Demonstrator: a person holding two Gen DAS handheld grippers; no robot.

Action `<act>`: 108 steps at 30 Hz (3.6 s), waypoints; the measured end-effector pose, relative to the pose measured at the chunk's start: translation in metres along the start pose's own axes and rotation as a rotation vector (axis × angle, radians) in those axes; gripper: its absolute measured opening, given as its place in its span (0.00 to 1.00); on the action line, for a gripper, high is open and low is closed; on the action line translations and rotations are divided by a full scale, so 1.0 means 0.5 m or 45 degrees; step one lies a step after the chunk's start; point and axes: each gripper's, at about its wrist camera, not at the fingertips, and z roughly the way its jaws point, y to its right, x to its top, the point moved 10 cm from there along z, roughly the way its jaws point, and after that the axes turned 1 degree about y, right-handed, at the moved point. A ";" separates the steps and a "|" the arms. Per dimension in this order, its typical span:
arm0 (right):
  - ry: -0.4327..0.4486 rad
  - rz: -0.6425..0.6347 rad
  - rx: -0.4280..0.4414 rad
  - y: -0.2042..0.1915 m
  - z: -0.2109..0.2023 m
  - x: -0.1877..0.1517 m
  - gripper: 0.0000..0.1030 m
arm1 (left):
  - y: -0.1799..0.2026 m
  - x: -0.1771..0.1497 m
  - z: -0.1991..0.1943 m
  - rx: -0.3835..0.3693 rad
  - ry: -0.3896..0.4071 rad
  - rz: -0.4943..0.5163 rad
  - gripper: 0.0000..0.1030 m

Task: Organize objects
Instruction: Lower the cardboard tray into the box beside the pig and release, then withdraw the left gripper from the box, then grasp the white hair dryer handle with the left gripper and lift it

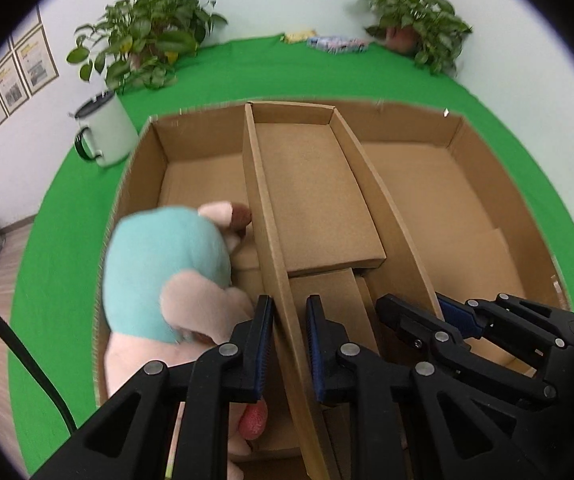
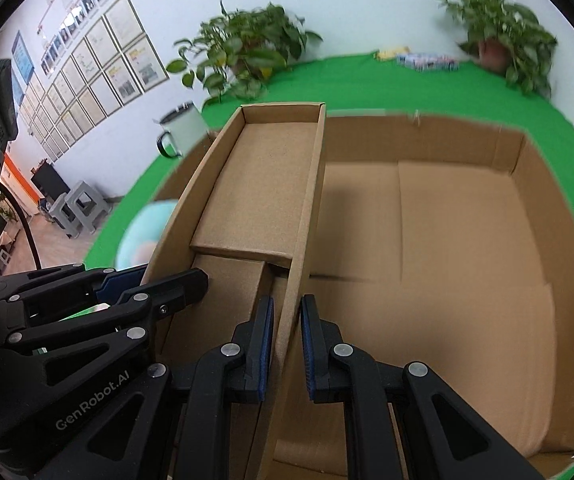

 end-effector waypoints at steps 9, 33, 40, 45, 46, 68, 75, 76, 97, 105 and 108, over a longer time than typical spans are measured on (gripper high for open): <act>-0.093 0.050 -0.004 0.011 0.092 -0.085 0.11 | -0.009 -0.029 0.040 0.001 -0.039 -0.012 0.17; -0.121 -0.160 -0.223 -0.054 0.093 -0.089 0.14 | -0.124 -0.050 -0.149 0.040 0.222 -0.098 0.23; -0.014 -0.114 -0.122 -0.052 0.038 -0.074 0.44 | -0.110 -0.068 -0.200 0.079 0.374 -0.069 0.36; 0.202 -0.185 -0.126 -0.058 -0.111 -0.075 0.91 | -0.089 -0.078 -0.272 0.112 0.604 -0.058 0.78; 0.248 -0.191 -0.145 -0.054 -0.145 -0.086 0.95 | -0.082 -0.083 -0.282 0.119 0.635 -0.054 0.78; 0.454 -0.113 -0.380 0.041 -0.429 -0.387 0.99 | 0.075 -0.240 -0.314 0.010 0.625 -0.088 0.78; 0.425 -0.103 -0.358 0.039 -0.440 -0.412 0.99 | 0.085 -0.276 -0.318 -0.030 0.590 -0.124 0.78; 0.423 -0.114 -0.357 0.036 -0.442 -0.415 0.99 | 0.086 -0.280 -0.322 -0.017 0.603 -0.120 0.78; 0.490 -0.156 -0.286 0.015 -0.466 -0.421 0.99 | 0.106 -0.290 -0.332 -0.160 0.625 -0.155 0.73; 0.387 -0.199 -0.117 -0.015 -0.421 -0.468 0.94 | 0.123 -0.312 -0.281 -0.331 0.472 -0.151 0.73; 0.275 -0.188 -0.028 -0.028 -0.366 -0.502 0.88 | 0.143 -0.327 -0.241 -0.479 0.351 -0.186 0.73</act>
